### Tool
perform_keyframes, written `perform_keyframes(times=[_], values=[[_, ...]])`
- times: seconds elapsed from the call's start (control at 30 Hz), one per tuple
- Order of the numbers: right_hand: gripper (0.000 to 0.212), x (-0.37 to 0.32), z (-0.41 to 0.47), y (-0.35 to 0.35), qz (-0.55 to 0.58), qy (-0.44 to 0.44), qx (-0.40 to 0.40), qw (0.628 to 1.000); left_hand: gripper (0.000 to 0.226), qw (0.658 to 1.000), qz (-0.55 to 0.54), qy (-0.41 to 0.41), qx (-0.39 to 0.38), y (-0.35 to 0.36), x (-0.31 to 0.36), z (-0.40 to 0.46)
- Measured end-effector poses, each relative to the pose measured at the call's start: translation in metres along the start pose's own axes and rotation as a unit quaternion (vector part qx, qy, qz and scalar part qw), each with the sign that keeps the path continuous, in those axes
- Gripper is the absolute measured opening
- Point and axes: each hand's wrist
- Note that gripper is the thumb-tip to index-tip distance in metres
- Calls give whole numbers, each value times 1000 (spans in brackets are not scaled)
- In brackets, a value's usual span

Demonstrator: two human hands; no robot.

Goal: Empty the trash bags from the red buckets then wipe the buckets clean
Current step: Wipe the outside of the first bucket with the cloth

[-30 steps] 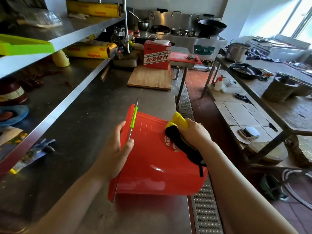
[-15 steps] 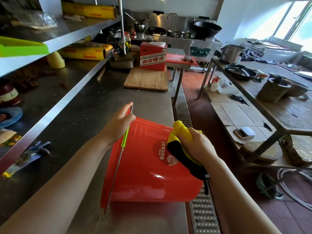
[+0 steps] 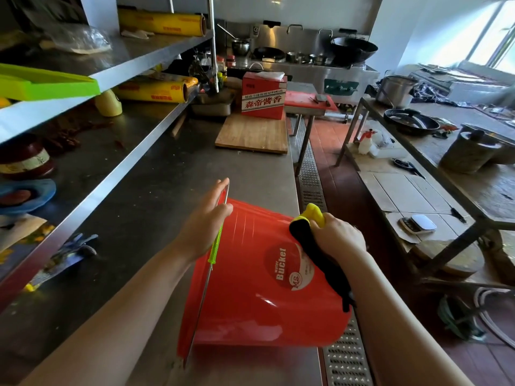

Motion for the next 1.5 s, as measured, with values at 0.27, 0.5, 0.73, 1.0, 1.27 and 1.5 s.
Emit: perform_keyframes(times=[0.27, 0.5, 0.73, 1.0, 1.27, 1.5], values=[[56, -84, -5, -1, -6, -92, -18, 996, 75, 1000, -11, 16, 16, 2, -4, 0], [38, -157, -41, 3, 32, -221, 11, 975, 77, 999, -32, 16, 27, 0, -6, -1], [47, -125, -33, -10, 73, -187, 2, 980, 76, 1000, -11, 14, 25, 3, -9, 3], [58, -52, -10, -8, 30, -51, -32, 998, 82, 999, -9, 29, 16, 0, -14, -9], [51, 24, 8, -6, 89, 82, -60, 991, 74, 999, 7, 51, 18, 0, -18, -23], [54, 13, 10, -2, 14, 62, -59, 996, 73, 998, 23, 59, 25, -3, -20, -31]])
Point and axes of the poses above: each hand's wrist, its own z-axis towards the middle knuckle, its own y-axis out of the palm, x = y × z, and after that the axes turned 13 degrees about x, right-handed
